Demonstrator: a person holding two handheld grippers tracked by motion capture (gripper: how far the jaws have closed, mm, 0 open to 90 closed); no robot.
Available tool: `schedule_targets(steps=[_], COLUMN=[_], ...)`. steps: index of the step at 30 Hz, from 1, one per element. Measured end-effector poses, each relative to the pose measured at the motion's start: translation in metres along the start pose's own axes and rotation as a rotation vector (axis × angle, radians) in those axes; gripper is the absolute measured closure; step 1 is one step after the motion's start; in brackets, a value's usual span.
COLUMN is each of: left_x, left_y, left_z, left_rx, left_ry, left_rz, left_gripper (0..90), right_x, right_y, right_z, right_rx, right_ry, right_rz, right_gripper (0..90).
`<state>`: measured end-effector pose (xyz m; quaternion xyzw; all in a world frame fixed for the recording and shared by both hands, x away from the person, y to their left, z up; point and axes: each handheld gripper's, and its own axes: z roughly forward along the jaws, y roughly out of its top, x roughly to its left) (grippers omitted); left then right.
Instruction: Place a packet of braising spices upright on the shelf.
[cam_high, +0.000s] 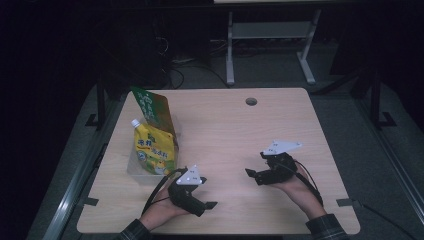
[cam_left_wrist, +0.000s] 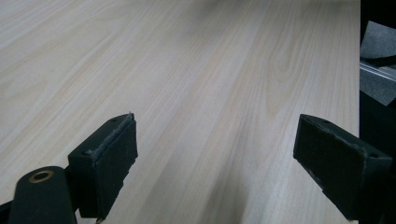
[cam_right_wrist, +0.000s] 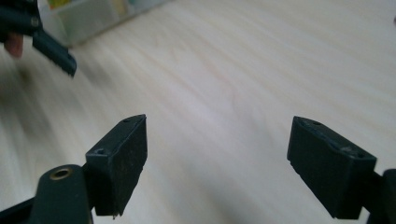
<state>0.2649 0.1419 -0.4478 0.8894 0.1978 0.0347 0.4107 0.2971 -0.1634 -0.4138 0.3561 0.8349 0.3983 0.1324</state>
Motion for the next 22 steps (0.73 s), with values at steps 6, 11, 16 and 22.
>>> schedule_targets(steps=[6,11,16,22], left_x=[-0.001,-0.002,-0.003,-0.005], left_y=[-0.004,-0.006,-0.006,-0.004], left_z=[0.000,0.006,0.009,0.013], left_rx=[0.011,0.026,0.027,0.033], left_ry=[0.004,-0.003,-0.006,-0.014], left_rz=[-0.006,0.003,-0.005,0.010], left_gripper=[13.2,13.5,13.5,13.5], right_x=[0.004,0.011,0.016,0.015], right_y=[-0.029,-0.045,-0.052,-0.053], right_z=[-0.008,-0.014,-0.015,-0.016], right_rx=[0.036,0.062,0.082,0.068], right_ry=[-0.015,-0.014,-0.013,-0.005], right_rz=[0.013,0.016,-0.005,-0.008], right_gripper=[19.8,19.7,19.2,18.3])
